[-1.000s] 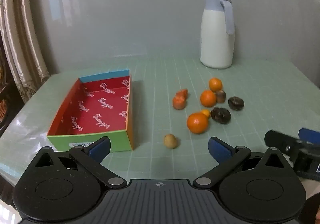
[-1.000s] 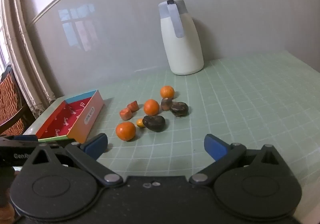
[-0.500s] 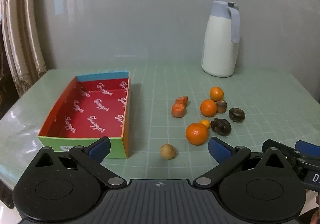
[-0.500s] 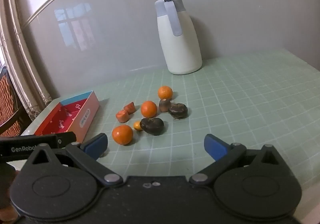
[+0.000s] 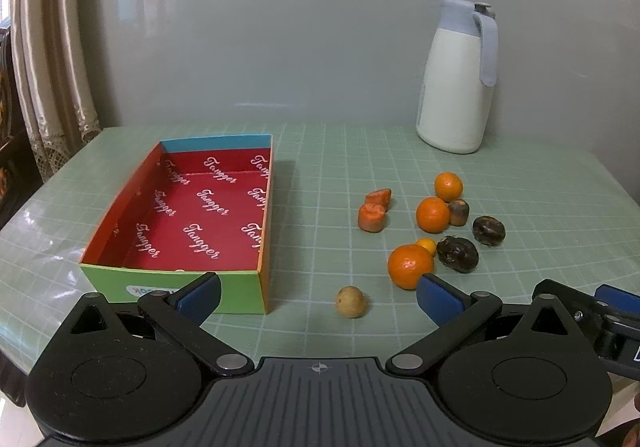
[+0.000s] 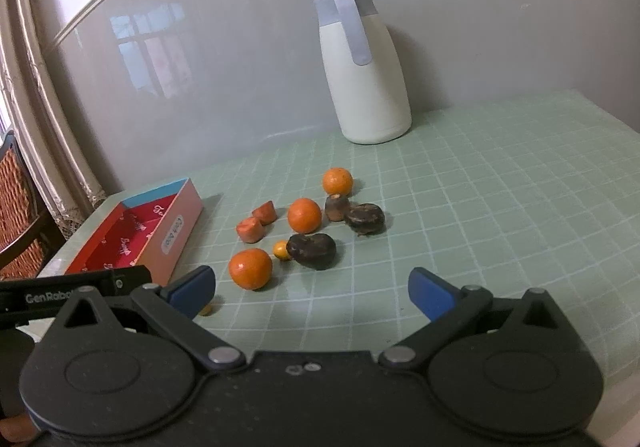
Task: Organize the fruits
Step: 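Move the left tool toward the tan longan beside the box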
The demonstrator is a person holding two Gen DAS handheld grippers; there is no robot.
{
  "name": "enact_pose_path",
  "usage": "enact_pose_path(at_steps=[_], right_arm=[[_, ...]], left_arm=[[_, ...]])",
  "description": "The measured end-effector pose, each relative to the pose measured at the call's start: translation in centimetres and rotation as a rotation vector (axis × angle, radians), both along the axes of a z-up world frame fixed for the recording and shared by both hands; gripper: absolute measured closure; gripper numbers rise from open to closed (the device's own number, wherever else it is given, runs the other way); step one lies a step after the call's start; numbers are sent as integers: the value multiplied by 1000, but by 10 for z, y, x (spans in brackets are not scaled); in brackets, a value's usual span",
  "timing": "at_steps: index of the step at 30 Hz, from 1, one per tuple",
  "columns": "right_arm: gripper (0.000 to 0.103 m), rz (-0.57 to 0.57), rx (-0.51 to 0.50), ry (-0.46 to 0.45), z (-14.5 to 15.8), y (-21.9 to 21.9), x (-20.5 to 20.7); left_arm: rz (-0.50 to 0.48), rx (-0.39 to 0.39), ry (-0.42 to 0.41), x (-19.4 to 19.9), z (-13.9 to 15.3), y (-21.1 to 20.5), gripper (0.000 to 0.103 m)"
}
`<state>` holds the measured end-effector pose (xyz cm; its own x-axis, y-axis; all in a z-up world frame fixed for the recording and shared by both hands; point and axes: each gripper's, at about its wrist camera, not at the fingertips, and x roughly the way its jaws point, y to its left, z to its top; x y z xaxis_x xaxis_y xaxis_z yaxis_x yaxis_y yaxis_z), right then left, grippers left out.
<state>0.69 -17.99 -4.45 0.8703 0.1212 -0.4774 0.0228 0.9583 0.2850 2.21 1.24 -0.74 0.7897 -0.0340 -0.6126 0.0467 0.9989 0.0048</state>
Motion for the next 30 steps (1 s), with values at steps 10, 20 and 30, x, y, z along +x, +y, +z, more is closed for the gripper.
enact_pose_path(at_steps=[10, 20, 30], right_arm=[[0, 4, 0, -2, 1, -1, -1], [0, 10, -2, -9, 5, 3, -3], [0, 15, -3, -12, 6, 4, -3]], left_arm=[[-1, -5, -4, -1, 1, 6, 0], [7, -13, -7, -1, 2, 12, 0], [9, -12, -11, -2, 2, 14, 0]])
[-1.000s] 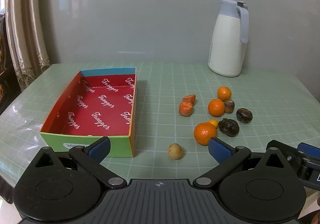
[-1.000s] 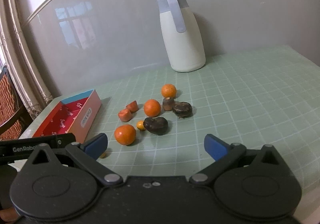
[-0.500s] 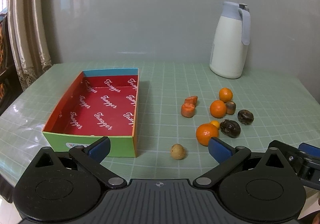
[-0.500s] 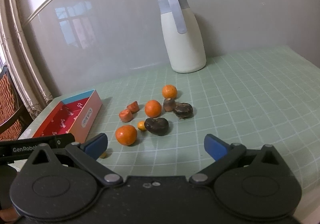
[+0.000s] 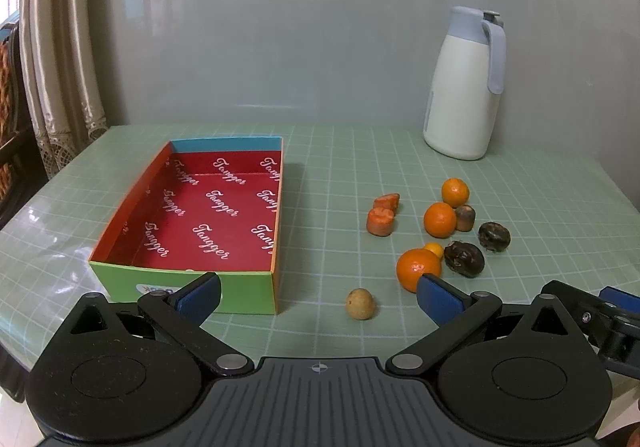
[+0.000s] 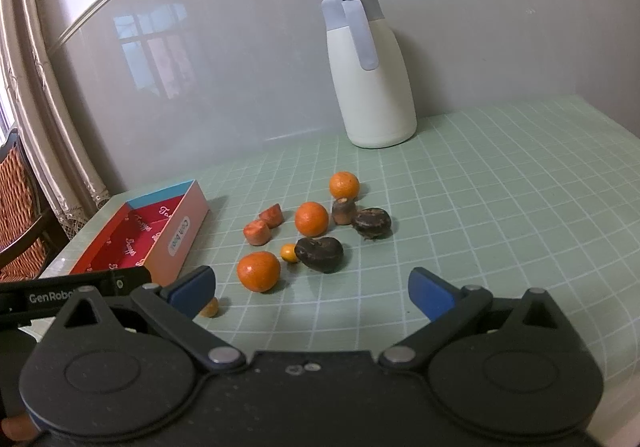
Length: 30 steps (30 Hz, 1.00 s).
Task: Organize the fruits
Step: 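Move the left tool toward the tan longan beside the box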
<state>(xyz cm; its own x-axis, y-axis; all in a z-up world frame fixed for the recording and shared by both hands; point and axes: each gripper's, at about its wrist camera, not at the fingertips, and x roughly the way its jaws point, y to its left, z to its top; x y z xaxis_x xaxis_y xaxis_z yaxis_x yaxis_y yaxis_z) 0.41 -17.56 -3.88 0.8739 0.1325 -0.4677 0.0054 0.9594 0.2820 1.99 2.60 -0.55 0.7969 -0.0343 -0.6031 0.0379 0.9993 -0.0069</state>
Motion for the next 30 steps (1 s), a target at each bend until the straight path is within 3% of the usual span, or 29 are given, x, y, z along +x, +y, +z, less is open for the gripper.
enact_pose_path(at_steps=[30], right_arm=[[0, -37, 12, -3, -6, -11, -1]], left_arm=[[-12, 32, -3, 1, -4, -2, 0]])
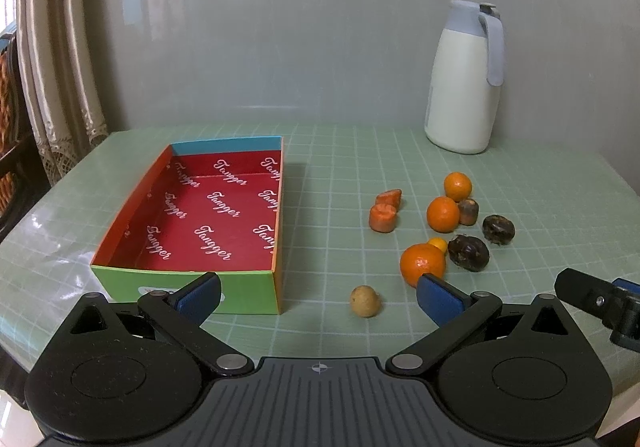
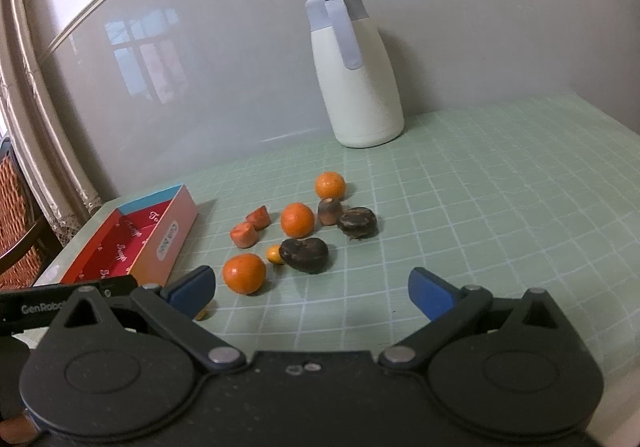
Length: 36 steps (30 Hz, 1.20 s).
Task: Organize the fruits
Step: 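Move the left tool toward the tan longan beside the box, then close the left gripper on the tan longan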
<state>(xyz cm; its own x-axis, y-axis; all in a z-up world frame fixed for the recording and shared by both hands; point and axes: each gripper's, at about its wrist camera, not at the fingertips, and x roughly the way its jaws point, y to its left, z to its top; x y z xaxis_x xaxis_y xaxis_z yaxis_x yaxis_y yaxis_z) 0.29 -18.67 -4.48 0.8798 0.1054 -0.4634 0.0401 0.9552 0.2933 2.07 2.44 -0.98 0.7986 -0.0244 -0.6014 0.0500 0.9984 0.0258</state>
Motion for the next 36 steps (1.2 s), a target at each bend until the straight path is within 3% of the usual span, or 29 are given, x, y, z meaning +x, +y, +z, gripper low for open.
enact_pose_path(at_steps=[8, 20, 36], right_arm=[[0, -39, -9, -15, -8, -16, 4], [0, -124, 34, -59, -25, -49, 10], [0, -146, 78, -104, -38, -70, 13]], left_arm=[[-17, 29, -5, -1, -2, -6, 0], [-95, 134, -37, -2, -10, -33, 0], [-172, 121, -67, 11, -44, -46, 1]])
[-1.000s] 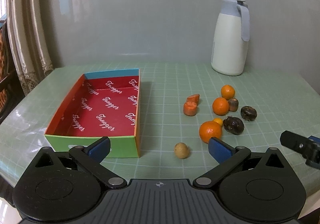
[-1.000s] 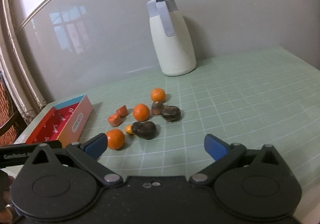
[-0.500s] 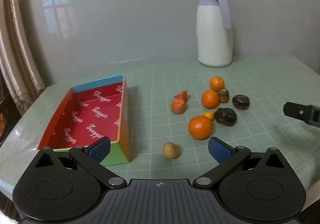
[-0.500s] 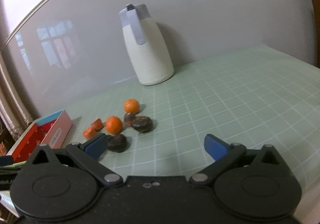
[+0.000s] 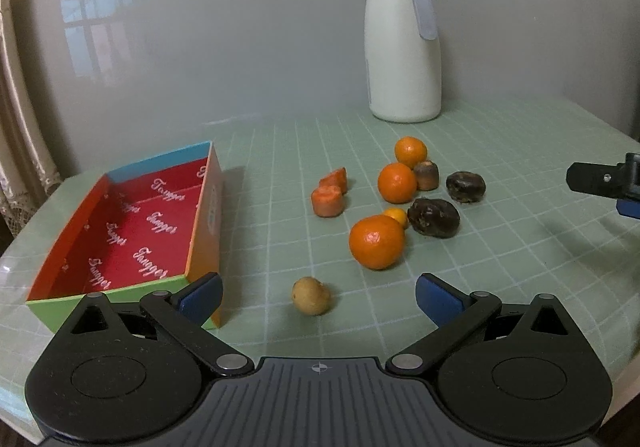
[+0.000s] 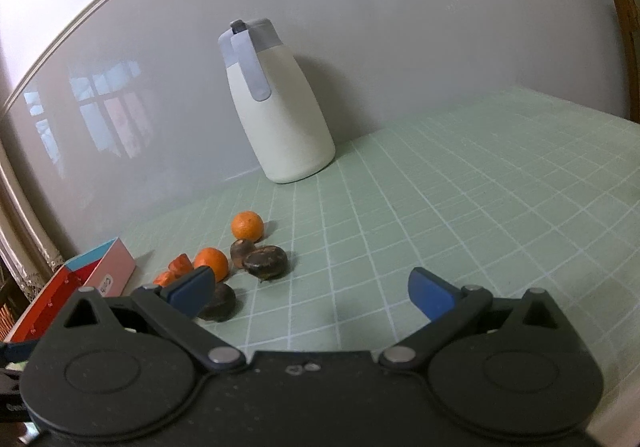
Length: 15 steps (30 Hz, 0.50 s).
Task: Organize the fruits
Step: 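Close the left gripper on the tan longan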
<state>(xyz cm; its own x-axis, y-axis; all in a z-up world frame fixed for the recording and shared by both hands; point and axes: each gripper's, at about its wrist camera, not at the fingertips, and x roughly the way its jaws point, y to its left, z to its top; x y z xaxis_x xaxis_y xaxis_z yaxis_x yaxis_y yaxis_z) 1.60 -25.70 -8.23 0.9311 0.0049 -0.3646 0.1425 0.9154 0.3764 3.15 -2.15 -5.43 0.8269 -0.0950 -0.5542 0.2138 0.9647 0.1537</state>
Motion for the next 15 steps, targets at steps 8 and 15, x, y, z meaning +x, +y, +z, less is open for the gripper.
enact_pose_path(at_steps=[8, 15], right_arm=[[0, -14, 50, -11, -1, -9, 0], [0, -8, 58, -4, -3, -9, 4]], left_arm=[[-1, -1, 21, 18, -14, -5, 31], [42, -43, 60, 31, -25, 1, 31]])
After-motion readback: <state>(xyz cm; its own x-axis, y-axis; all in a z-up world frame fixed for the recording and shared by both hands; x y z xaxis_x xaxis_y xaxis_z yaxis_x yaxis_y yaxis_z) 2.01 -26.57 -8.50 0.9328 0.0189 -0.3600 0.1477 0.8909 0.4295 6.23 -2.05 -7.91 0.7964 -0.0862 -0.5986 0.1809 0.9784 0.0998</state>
